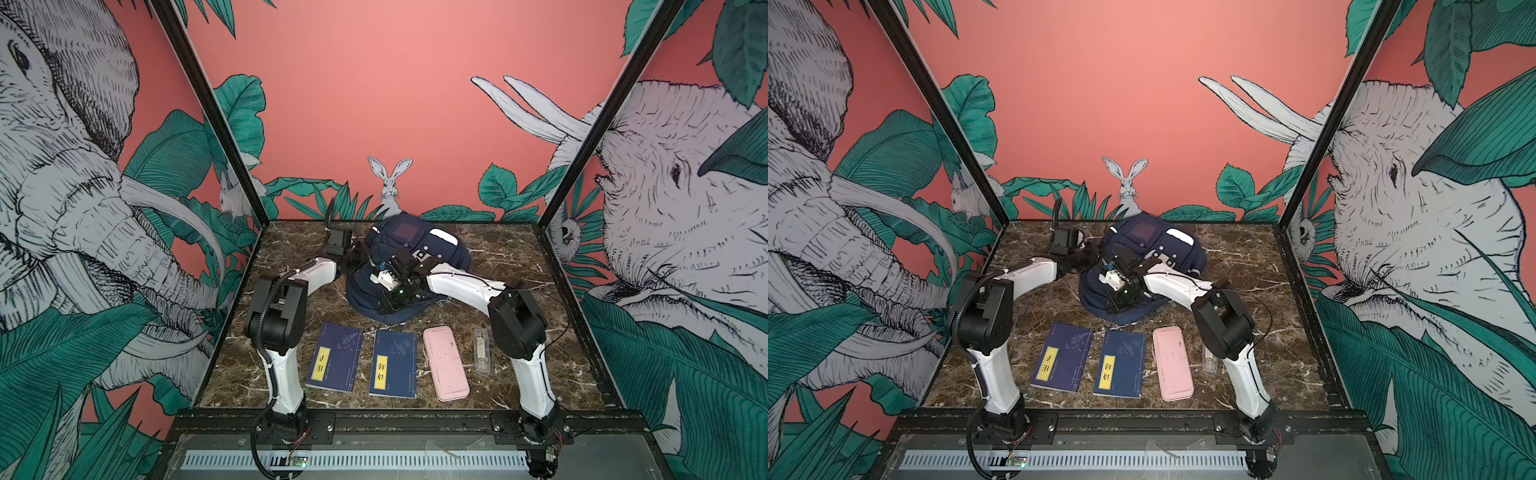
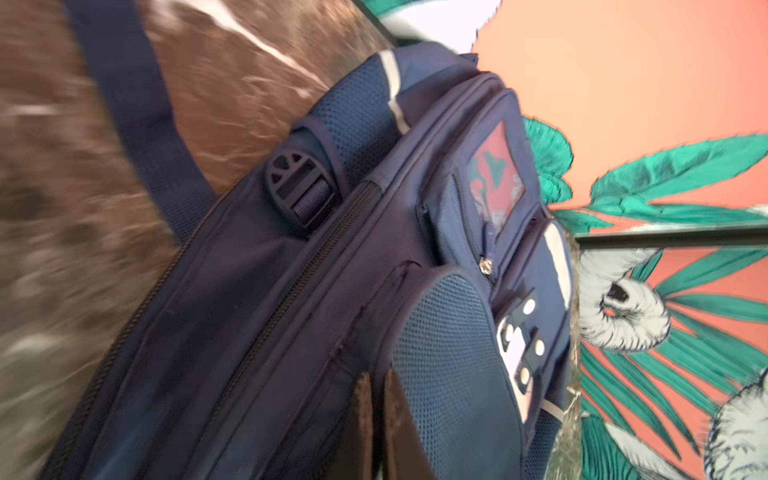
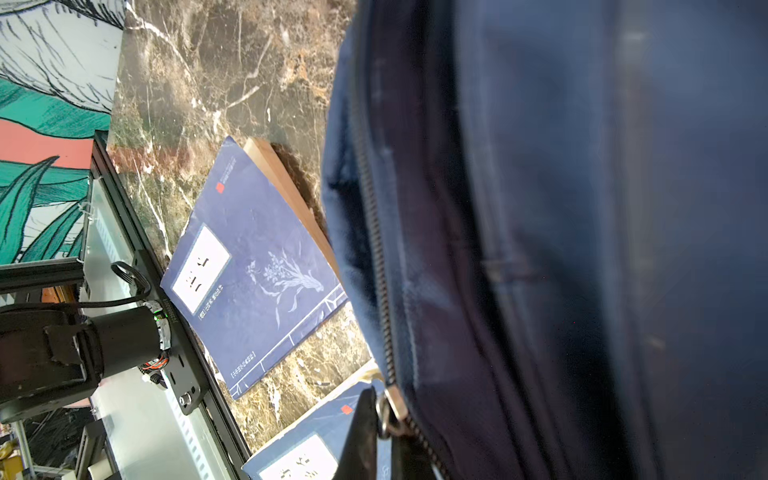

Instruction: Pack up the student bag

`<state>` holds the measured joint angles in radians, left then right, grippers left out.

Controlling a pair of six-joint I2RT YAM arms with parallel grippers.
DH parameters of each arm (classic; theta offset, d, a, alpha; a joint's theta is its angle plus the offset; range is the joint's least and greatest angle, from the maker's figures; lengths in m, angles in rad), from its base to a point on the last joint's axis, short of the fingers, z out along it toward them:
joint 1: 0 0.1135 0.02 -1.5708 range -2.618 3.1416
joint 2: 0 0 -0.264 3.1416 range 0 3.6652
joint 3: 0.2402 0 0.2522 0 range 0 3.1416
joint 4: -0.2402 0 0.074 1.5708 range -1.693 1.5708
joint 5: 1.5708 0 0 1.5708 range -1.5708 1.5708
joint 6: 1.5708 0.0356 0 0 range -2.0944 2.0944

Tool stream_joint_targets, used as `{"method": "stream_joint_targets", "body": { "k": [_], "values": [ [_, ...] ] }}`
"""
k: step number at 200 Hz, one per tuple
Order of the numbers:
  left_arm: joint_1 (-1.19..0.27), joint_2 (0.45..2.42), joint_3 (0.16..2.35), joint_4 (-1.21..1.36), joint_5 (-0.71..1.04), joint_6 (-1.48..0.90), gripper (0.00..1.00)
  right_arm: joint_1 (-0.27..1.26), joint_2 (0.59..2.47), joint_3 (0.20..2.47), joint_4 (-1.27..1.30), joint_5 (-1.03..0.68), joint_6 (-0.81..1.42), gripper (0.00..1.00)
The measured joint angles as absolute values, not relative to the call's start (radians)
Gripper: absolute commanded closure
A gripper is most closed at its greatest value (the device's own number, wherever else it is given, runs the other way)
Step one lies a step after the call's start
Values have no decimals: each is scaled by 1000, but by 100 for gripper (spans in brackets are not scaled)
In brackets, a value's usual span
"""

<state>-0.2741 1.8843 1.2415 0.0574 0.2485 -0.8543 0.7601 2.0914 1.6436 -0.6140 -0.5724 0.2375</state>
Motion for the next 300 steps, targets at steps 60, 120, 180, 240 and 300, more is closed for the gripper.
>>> {"method": "stream_joint_targets", "body": {
  "k": [60,120,180,240,300],
  "values": [
    [-268,1688,1022,114,66,-963,100,686,1932,1465,-598,-558,211,100],
    [-326,1682,1008,156,-35,-1024,100,684,1922,1439,-589,-554,205,100],
    [-346,1692,1008,173,-72,-1047,100,745,2017,1558,-608,-586,218,100],
    [-346,1703,1008,191,-87,-1056,100,772,2094,1621,-546,-662,309,100],
    [-346,1750,1077,147,-25,-1029,39,734,2046,1509,-475,-679,330,100]
  ]
}}
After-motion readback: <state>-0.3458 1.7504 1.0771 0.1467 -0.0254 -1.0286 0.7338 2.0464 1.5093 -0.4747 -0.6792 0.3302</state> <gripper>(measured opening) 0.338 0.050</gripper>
